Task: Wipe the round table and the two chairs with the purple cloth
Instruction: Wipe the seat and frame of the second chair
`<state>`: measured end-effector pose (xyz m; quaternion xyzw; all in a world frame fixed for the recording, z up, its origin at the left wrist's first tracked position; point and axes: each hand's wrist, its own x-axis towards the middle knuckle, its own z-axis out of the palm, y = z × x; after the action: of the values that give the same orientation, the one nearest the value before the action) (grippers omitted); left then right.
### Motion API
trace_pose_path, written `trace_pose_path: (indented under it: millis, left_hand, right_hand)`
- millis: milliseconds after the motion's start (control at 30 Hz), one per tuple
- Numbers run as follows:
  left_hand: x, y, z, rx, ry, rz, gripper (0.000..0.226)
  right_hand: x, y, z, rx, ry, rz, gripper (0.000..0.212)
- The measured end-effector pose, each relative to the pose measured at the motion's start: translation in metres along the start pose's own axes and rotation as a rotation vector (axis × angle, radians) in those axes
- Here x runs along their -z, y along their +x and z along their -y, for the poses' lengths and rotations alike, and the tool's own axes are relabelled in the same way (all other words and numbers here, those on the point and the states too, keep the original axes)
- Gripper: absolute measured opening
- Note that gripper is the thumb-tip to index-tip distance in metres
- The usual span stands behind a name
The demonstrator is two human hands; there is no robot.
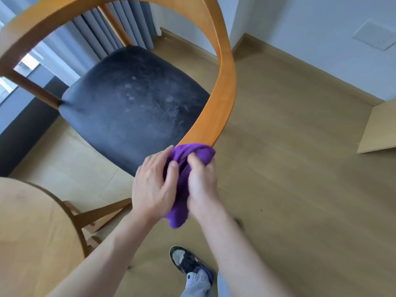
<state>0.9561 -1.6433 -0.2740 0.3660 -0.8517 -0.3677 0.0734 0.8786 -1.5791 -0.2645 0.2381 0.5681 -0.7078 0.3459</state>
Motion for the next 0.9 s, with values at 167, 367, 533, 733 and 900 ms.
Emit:
trace_pose_path:
  millis: [167, 367, 533, 733, 900]
  left_hand:
    - [0.003, -0.049, 0.017, -0.070, 0.153, 0.046, 0.077]
    - [0.004, -0.107, 0.028, 0.054, -0.018, -0.124, 0.049]
    - [0.038, -0.124, 0.038, 0.177, -0.180, -0.302, 0.037]
    - [0.050, -0.074, 0.043, 0.528, -0.403, -0.466, 0.032]
    - [0.017, -0.033, 0.035, 0.772, -1.041, 0.028, 0.062]
  right_hand:
    - [0.000, 0.009, 0.023, -0.080, -0.031, -0.081, 0.029]
    - [0.013, -0.068, -0.017, -0.120, -0.196, 0.309, 0.050]
    - [0.018, -0.089, 0.004, -0.119, -0.467, 0.364, 0.040]
    - [-0.008, -0.087, 0.017, 0.338, -0.830, 0.393, 0.019]
    - [0.000, -0.060, 0.010, 0.704, -1.371, 0.294, 0.009]
